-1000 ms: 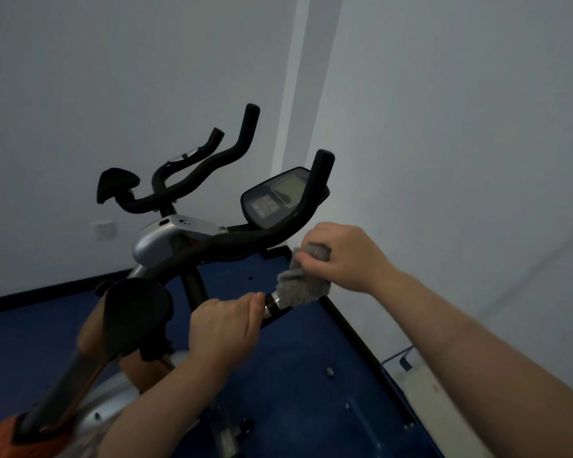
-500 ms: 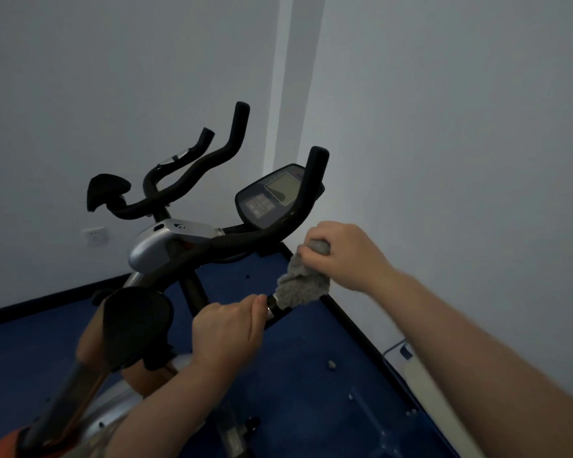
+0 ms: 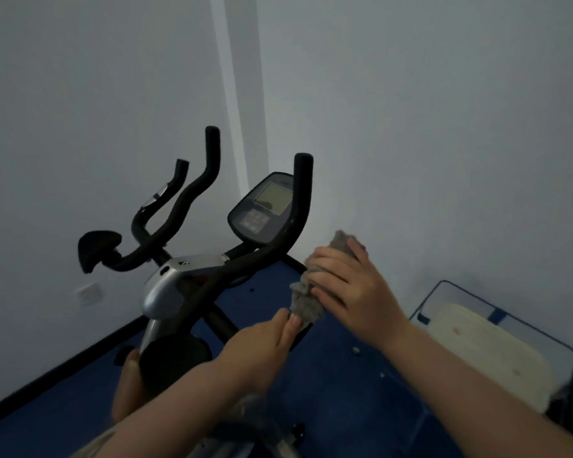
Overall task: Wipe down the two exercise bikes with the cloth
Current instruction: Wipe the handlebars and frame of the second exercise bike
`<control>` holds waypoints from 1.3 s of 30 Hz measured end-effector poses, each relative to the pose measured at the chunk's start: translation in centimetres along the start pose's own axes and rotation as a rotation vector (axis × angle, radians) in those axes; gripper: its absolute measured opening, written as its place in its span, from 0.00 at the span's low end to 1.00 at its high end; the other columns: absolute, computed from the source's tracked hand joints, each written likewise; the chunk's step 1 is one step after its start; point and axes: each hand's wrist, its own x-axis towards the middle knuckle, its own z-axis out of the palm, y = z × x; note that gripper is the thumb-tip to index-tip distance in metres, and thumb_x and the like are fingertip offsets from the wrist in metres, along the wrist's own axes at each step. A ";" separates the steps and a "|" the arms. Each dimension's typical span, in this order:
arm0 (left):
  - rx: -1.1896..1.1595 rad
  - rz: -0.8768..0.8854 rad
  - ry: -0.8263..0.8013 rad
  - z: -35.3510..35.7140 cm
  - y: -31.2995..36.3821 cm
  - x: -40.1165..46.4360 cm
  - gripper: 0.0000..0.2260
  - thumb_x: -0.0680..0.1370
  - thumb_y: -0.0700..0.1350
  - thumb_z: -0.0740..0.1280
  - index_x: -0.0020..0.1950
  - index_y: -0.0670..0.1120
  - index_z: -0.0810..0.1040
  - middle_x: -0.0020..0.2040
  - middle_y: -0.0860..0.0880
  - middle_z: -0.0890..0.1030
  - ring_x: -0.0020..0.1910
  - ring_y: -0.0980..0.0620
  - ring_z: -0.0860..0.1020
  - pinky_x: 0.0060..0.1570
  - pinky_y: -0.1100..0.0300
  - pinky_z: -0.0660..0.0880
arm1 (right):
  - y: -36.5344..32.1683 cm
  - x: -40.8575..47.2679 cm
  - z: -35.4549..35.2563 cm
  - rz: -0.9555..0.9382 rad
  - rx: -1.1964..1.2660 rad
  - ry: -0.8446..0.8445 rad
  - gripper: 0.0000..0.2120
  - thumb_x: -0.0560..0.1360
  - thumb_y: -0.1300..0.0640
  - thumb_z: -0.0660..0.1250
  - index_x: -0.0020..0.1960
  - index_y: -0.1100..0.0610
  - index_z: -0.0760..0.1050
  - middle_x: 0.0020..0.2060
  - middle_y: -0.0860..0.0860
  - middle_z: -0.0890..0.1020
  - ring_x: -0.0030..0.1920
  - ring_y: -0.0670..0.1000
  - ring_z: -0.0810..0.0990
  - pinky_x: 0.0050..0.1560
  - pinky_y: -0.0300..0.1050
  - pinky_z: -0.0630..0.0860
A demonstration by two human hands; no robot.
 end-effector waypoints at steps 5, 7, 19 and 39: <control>-0.041 0.042 -0.149 -1.7 -1.3 0.9 0.17 0.85 0.48 0.53 0.74 0.48 0.62 0.56 0.47 0.77 0.49 0.47 0.79 0.53 0.48 0.76 | -10.3 -4.1 5.0 0.744 0.402 0.365 0.20 0.83 0.53 0.56 0.74 0.50 0.65 0.76 0.46 0.61 0.75 0.47 0.61 0.70 0.37 0.65; 0.106 0.097 -0.095 -0.5 -1.3 0.4 0.19 0.85 0.48 0.51 0.76 0.51 0.57 0.60 0.49 0.75 0.49 0.49 0.78 0.47 0.53 0.75 | -10.4 -2.3 5.1 0.932 0.550 0.499 0.22 0.83 0.52 0.54 0.76 0.44 0.58 0.76 0.41 0.59 0.75 0.42 0.58 0.70 0.33 0.61; 0.253 0.048 0.451 2.0 0.1 -0.1 0.14 0.57 0.37 0.80 0.34 0.43 0.77 0.22 0.50 0.70 0.14 0.51 0.64 0.23 0.61 0.56 | -9.9 2.0 5.2 1.335 0.683 0.519 0.20 0.80 0.46 0.60 0.70 0.47 0.63 0.59 0.48 0.78 0.58 0.48 0.78 0.57 0.46 0.77; 0.088 -0.020 0.727 3.4 0.1 0.6 0.18 0.78 0.46 0.54 0.30 0.48 0.71 0.16 0.51 0.65 0.14 0.51 0.62 0.22 0.59 0.68 | -5.5 3.5 3.5 0.891 0.146 0.342 0.25 0.82 0.58 0.59 0.76 0.51 0.57 0.75 0.50 0.57 0.74 0.45 0.57 0.71 0.36 0.61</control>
